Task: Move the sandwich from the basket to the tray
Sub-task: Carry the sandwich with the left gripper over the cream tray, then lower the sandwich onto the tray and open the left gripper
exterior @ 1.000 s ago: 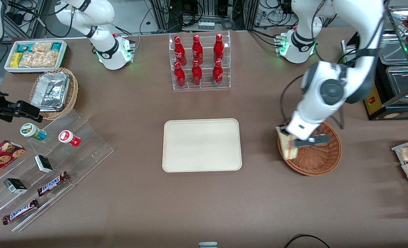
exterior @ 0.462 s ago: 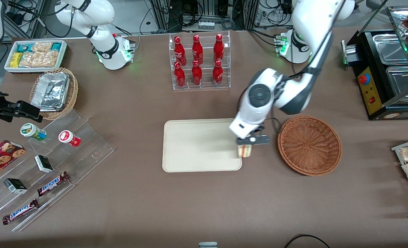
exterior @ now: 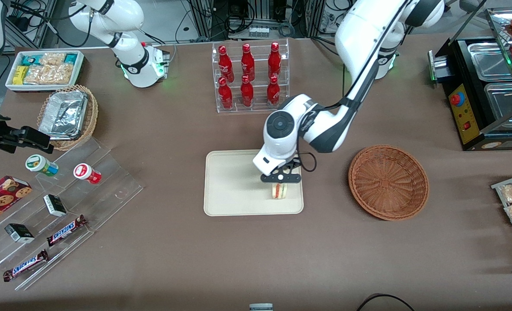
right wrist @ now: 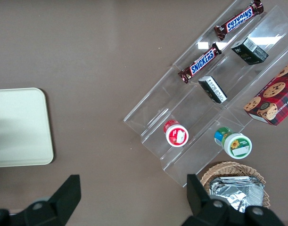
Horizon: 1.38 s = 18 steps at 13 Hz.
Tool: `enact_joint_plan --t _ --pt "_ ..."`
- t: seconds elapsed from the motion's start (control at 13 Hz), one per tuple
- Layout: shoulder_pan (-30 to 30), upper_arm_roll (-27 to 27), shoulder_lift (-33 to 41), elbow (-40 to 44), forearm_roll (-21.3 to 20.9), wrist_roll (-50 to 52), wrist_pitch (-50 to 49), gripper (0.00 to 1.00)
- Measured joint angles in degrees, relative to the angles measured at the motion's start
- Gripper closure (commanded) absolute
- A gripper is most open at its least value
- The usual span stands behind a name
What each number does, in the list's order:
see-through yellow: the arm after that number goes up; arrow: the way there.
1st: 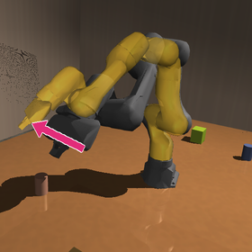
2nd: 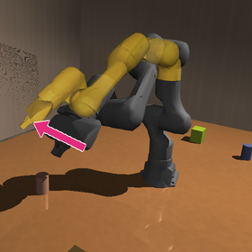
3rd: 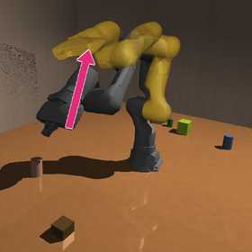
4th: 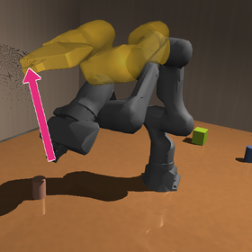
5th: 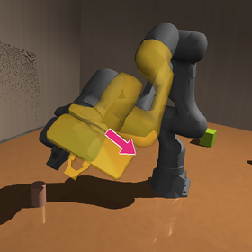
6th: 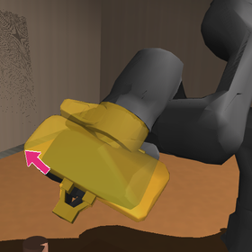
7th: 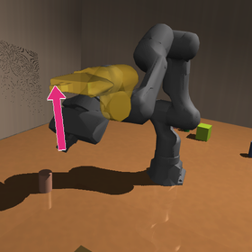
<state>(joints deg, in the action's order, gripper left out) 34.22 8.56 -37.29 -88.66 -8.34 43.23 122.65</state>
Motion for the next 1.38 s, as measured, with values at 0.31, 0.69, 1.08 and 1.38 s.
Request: enact_joint_plan --t 0.31,0.69,1.08,1.38 --pt "0.6 0.0 -3.8 2.7 -2.0 0.4 -0.1 1.00" --pt "1.5 -0.1 -6.4 5.0 -3.3 1.7 -0.2 0.00" --pt "1.5 -0.4 -6.4 6.8 -3.4 2.0 -0.5 0.00" --pt "1.3 -1.1 -5.4 11.1 -3.4 2.2 -5.4 0.00"
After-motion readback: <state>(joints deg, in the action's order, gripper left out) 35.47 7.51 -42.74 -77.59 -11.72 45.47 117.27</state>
